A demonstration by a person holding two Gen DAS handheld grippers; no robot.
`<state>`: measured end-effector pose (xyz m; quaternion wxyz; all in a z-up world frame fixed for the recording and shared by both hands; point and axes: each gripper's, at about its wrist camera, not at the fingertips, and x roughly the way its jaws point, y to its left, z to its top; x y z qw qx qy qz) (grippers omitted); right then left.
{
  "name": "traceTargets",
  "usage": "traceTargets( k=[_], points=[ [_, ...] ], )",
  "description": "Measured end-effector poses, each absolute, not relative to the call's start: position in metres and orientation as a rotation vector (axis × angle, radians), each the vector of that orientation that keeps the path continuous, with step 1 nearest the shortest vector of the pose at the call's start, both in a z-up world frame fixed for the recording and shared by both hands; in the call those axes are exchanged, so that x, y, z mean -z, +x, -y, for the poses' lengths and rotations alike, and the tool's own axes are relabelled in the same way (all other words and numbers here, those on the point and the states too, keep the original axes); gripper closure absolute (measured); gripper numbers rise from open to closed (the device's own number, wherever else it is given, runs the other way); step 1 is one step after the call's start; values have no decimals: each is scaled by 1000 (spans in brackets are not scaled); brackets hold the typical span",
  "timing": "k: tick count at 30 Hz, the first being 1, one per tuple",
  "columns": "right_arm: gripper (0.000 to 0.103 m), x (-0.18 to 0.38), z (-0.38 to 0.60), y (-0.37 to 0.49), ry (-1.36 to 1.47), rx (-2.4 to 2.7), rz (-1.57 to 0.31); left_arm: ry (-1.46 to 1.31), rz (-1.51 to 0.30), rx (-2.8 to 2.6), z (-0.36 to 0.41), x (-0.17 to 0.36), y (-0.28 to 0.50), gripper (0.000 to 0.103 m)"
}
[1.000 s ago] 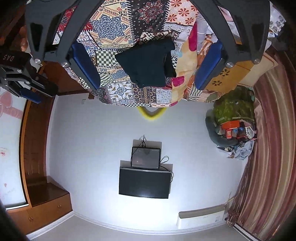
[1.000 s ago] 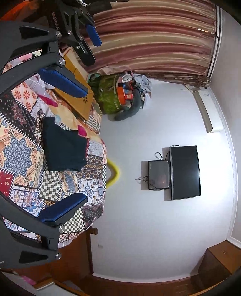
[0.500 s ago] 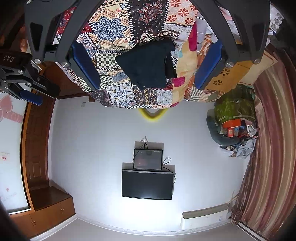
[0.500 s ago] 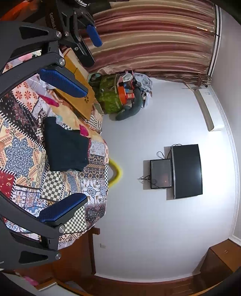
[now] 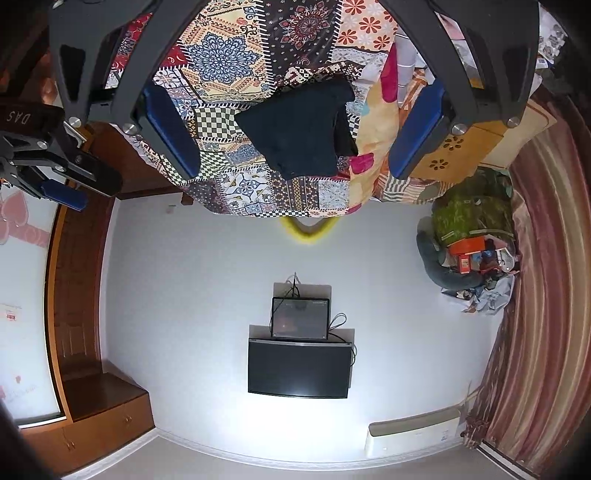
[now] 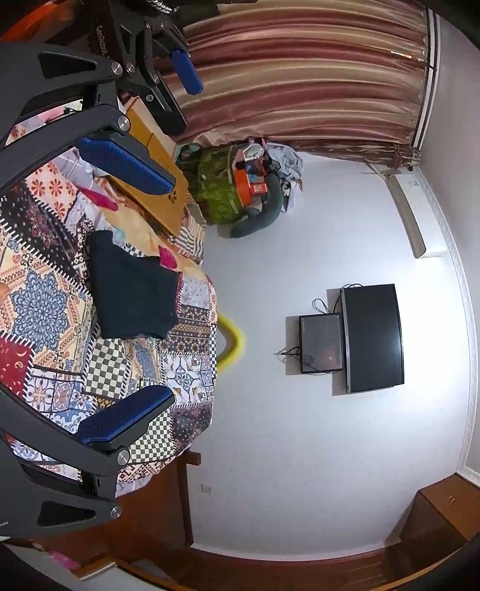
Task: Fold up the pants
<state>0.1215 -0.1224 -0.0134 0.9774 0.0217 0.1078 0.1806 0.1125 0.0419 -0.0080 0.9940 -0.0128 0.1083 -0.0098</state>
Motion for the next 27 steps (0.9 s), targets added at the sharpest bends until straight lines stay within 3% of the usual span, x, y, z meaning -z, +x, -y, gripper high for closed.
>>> traceTargets(
  k=[27],
  points=[
    [0, 13, 118, 124, 38, -364, -227, -41, -236, 54, -43, 9, 116, 0]
  ],
)
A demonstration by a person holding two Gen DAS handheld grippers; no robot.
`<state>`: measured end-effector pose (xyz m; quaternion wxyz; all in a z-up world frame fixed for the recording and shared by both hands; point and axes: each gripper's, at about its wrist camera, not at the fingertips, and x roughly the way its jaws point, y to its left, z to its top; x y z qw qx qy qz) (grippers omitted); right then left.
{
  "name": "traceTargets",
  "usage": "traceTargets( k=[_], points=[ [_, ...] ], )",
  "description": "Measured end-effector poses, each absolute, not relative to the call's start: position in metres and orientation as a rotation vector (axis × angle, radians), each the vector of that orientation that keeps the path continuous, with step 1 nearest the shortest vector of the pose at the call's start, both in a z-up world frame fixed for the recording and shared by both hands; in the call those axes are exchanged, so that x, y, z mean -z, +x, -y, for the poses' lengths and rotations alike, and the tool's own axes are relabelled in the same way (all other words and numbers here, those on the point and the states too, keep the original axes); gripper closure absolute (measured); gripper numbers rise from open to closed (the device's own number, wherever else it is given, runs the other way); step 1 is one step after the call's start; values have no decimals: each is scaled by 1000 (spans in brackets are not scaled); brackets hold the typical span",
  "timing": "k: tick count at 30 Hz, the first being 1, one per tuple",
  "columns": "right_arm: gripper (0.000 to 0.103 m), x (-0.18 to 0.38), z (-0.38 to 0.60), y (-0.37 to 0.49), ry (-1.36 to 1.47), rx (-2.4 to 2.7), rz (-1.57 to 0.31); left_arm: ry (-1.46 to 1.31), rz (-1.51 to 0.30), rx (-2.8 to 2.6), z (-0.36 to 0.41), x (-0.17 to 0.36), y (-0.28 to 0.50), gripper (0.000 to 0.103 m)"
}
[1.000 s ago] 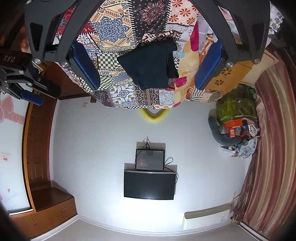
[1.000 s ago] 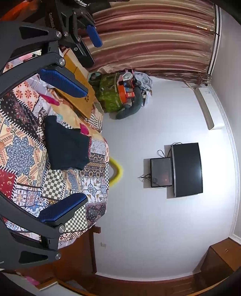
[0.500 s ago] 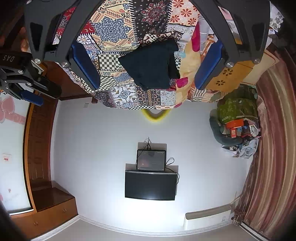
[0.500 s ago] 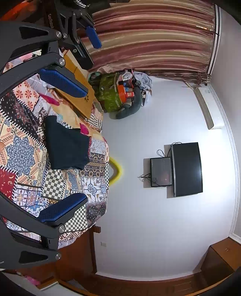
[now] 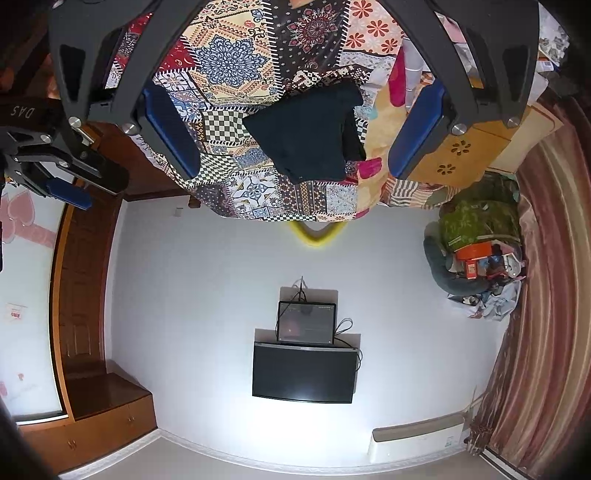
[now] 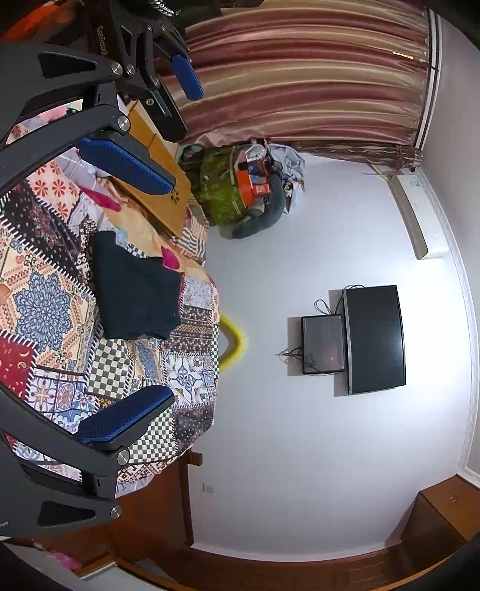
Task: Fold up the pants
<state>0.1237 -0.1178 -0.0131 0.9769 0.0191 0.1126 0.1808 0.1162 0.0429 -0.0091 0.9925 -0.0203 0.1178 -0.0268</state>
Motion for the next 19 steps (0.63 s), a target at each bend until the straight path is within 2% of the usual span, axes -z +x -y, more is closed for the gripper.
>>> traceTargets(
  k=[19],
  points=[
    [0, 12, 117, 122, 32, -359, -230, -35, -244, 72, -43, 12, 115, 0]
  ],
)
